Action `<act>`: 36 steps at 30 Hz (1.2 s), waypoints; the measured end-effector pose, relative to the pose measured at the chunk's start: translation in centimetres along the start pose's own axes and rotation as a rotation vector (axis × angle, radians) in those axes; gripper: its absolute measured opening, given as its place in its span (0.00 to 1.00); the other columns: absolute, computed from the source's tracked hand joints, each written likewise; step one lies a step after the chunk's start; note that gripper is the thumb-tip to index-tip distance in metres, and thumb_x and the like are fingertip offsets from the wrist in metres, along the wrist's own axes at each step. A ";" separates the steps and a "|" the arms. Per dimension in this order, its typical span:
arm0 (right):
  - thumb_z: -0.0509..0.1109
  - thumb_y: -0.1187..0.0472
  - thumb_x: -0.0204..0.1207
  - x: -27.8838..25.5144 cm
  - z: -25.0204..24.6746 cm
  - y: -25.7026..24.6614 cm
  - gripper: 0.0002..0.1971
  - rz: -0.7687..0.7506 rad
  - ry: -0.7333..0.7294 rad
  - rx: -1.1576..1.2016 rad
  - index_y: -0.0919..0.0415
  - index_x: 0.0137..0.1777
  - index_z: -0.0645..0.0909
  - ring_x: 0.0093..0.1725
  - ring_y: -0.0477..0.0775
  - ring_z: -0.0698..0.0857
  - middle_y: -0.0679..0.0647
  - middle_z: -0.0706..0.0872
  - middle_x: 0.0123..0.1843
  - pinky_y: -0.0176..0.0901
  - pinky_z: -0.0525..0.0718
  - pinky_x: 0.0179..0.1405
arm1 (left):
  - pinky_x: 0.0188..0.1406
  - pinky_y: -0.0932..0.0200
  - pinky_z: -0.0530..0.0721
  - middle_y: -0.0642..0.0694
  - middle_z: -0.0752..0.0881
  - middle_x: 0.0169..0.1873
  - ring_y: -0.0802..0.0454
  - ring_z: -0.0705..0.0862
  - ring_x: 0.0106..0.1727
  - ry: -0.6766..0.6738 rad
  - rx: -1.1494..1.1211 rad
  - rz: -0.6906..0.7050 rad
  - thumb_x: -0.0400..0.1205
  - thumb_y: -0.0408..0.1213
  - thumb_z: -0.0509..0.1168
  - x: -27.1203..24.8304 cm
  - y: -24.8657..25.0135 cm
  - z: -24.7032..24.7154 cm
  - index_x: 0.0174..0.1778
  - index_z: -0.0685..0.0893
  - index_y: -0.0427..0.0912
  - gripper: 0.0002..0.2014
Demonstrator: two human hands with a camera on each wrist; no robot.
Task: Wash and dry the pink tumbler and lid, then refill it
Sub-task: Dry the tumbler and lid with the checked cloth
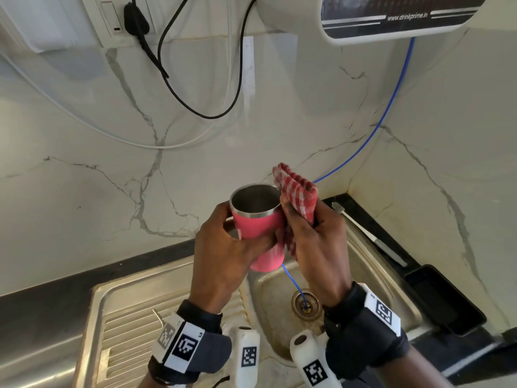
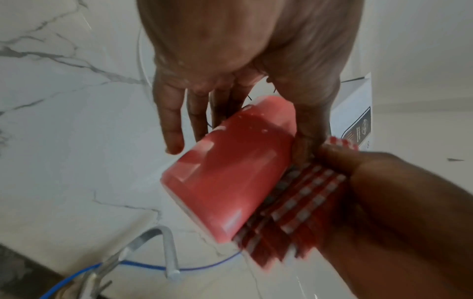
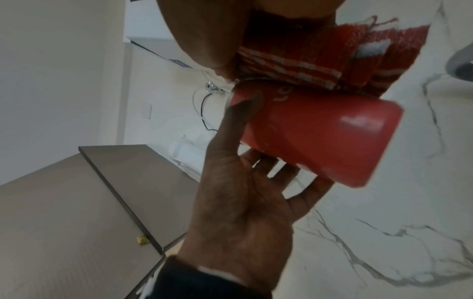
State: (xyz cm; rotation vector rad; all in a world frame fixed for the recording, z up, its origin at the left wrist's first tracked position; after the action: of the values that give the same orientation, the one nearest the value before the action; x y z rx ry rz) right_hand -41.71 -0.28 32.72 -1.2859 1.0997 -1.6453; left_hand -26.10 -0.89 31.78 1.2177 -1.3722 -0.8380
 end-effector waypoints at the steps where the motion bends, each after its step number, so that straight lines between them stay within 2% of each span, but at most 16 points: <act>1: 0.71 0.58 0.88 0.1 0.0 0.0 0.11 -0.005 0.012 0.018 0.53 0.44 0.89 0.33 0.53 0.87 0.52 0.91 0.36 0.51 0.86 0.31 | 0.55 0.51 0.94 0.60 0.93 0.59 0.59 0.92 0.60 0.024 -0.018 0.013 0.61 0.61 0.86 -0.1 0.2 0.2 0.71 0.87 0.57 0.40; 3: 0.69 0.61 0.88 -0.4 0.0 0.7 0.15 0.010 0.029 0.030 0.50 0.39 0.87 0.30 0.41 0.84 0.43 0.88 0.31 0.37 0.81 0.30 | 0.58 0.45 0.93 0.56 0.94 0.60 0.55 0.92 0.61 0.086 -0.066 0.037 0.64 0.54 0.88 0.1 0.7 0.2 0.70 0.87 0.54 0.37; 4: 0.69 0.61 0.88 -0.8 0.0 1.2 0.13 0.028 0.014 0.030 0.54 0.41 0.87 0.33 0.40 0.84 0.43 0.89 0.33 0.38 0.83 0.32 | 0.59 0.40 0.93 0.55 0.94 0.60 0.53 0.92 0.61 0.112 -0.099 0.043 0.65 0.51 0.88 0.5 0.9 0.0 0.70 0.88 0.54 0.35; 7: 0.71 0.54 0.86 -1.9 -0.3 2.3 0.12 0.073 -0.056 -0.029 0.62 0.49 0.90 0.43 0.57 0.90 0.59 0.93 0.43 0.69 0.88 0.43 | 0.60 0.30 0.92 0.52 0.94 0.61 0.49 0.92 0.63 0.126 -0.168 0.030 0.66 0.50 0.88 1.2 0.6 -0.3 0.70 0.88 0.53 0.35; 9: 0.70 0.56 0.87 -1.6 -0.4 2.0 0.09 0.058 -0.067 -0.026 0.60 0.52 0.89 0.42 0.58 0.90 0.55 0.93 0.44 0.60 0.90 0.41 | 0.60 0.32 0.92 0.53 0.93 0.62 0.50 0.92 0.63 0.108 -0.165 0.010 0.66 0.53 0.88 0.9 0.3 0.0 0.71 0.87 0.53 0.36; 11: 0.70 0.62 0.88 -0.7 -0.5 1.1 0.07 0.046 -0.042 0.033 0.60 0.51 0.89 0.38 0.46 0.87 0.46 0.91 0.40 0.41 0.86 0.37 | 0.63 0.34 0.92 0.54 0.94 0.61 0.51 0.92 0.62 0.058 -0.146 -0.001 0.65 0.52 0.88 0.2 0.0 0.7 0.71 0.88 0.54 0.36; 12: 0.69 0.63 0.88 -0.3 -0.5 0.7 0.07 0.048 -0.030 0.071 0.60 0.51 0.89 0.38 0.44 0.86 0.45 0.91 0.39 0.39 0.84 0.37 | 0.64 0.34 0.91 0.54 0.94 0.61 0.51 0.93 0.62 0.040 -0.159 -0.008 0.64 0.51 0.89 -0.2 -0.2 1.0 0.70 0.89 0.54 0.36; 15: 0.66 0.63 0.90 -0.1 -0.8 0.9 0.10 0.043 -0.024 0.113 0.62 0.55 0.89 0.46 0.44 0.90 0.46 0.93 0.47 0.38 0.86 0.44 | 0.65 0.32 0.90 0.51 0.95 0.60 0.48 0.93 0.63 0.015 -0.206 0.004 0.65 0.46 0.89 -0.3 0.1 0.9 0.69 0.90 0.53 0.34; 18: 0.66 0.61 0.89 -1.5 -1.3 2.0 0.12 0.085 -0.026 0.068 0.56 0.48 0.91 0.41 0.48 0.88 0.48 0.92 0.42 0.38 0.85 0.42 | 0.64 0.30 0.91 0.50 0.95 0.60 0.47 0.93 0.63 0.028 -0.256 0.033 0.66 0.45 0.88 0.3 0.6 0.3 0.69 0.90 0.52 0.33; 20: 0.67 0.59 0.88 -2.0 -1.4 2.3 0.10 0.124 -0.035 0.067 0.58 0.52 0.91 0.46 0.52 0.90 0.51 0.94 0.46 0.41 0.87 0.46 | 0.63 0.28 0.91 0.49 0.94 0.62 0.46 0.92 0.65 0.021 -0.268 0.023 0.65 0.46 0.88 0.6 0.6 0.0 0.70 0.89 0.52 0.35; 24: 0.66 0.64 0.89 -0.8 -1.2 0.8 0.14 0.089 -0.003 0.099 0.55 0.42 0.88 0.34 0.40 0.87 0.43 0.90 0.34 0.31 0.83 0.34 | 0.65 0.29 0.90 0.51 0.95 0.61 0.46 0.92 0.64 -0.061 -0.205 0.015 0.65 0.47 0.89 0.7 0.1 0.1 0.70 0.90 0.55 0.35; 27: 0.66 0.66 0.89 0.7 -1.1 -0.5 0.11 0.050 0.026 0.192 0.69 0.59 0.89 0.54 0.53 0.94 0.55 0.96 0.53 0.41 0.90 0.51 | 0.69 0.30 0.88 0.52 0.95 0.62 0.47 0.91 0.67 -0.130 -0.185 0.017 0.63 0.48 0.89 0.3 0.0 0.3 0.72 0.90 0.53 0.38; 29: 0.64 0.67 0.89 1.1 -1.1 -0.7 0.12 0.076 0.036 0.243 0.72 0.58 0.88 0.48 0.49 0.94 0.55 0.96 0.49 0.36 0.89 0.46 | 0.71 0.30 0.86 0.52 0.94 0.63 0.46 0.90 0.69 -0.173 -0.178 0.027 0.63 0.47 0.89 0.2 0.1 0.1 0.73 0.89 0.51 0.39; 32: 0.62 0.65 0.91 0.2 -1.1 0.2 0.16 0.156 0.000 0.189 0.60 0.41 0.83 0.25 0.36 0.83 0.42 0.86 0.25 0.24 0.77 0.26 | 0.71 0.30 0.86 0.49 0.93 0.65 0.43 0.90 0.70 -0.211 -0.211 0.062 0.65 0.43 0.88 0.5 0.5 -0.2 0.73 0.89 0.49 0.37; 34: 0.61 0.63 0.91 -1.0 -1.2 1.3 0.16 0.209 -0.031 0.179 0.58 0.40 0.81 0.26 0.37 0.84 0.43 0.86 0.26 0.24 0.78 0.27 | 0.70 0.27 0.86 0.47 0.93 0.65 0.41 0.90 0.70 -0.202 -0.240 0.052 0.65 0.42 0.88 0.8 0.4 -0.5 0.73 0.89 0.50 0.37; 36: 0.64 0.59 0.88 -2.1 -1.5 2.6 0.11 0.243 -0.068 0.159 0.62 0.49 0.86 0.37 0.43 0.89 0.49 0.92 0.38 0.31 0.85 0.37 | 0.69 0.24 0.86 0.46 0.93 0.65 0.41 0.90 0.69 -0.171 -0.261 0.022 0.66 0.44 0.87 0.9 0.0 -0.8 0.73 0.88 0.49 0.37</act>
State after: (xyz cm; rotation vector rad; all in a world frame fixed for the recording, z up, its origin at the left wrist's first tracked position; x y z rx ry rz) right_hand -42.57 0.98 29.43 -1.0543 1.0187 -1.4660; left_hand -25.20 -1.63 32.21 0.9454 -1.3598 -1.0889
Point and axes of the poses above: each hand's wrist, its own x-axis towards the middle knuckle, its own z-axis out of the palm, y = z × x, the point moved 2 cm from there along x, towards the middle knuckle
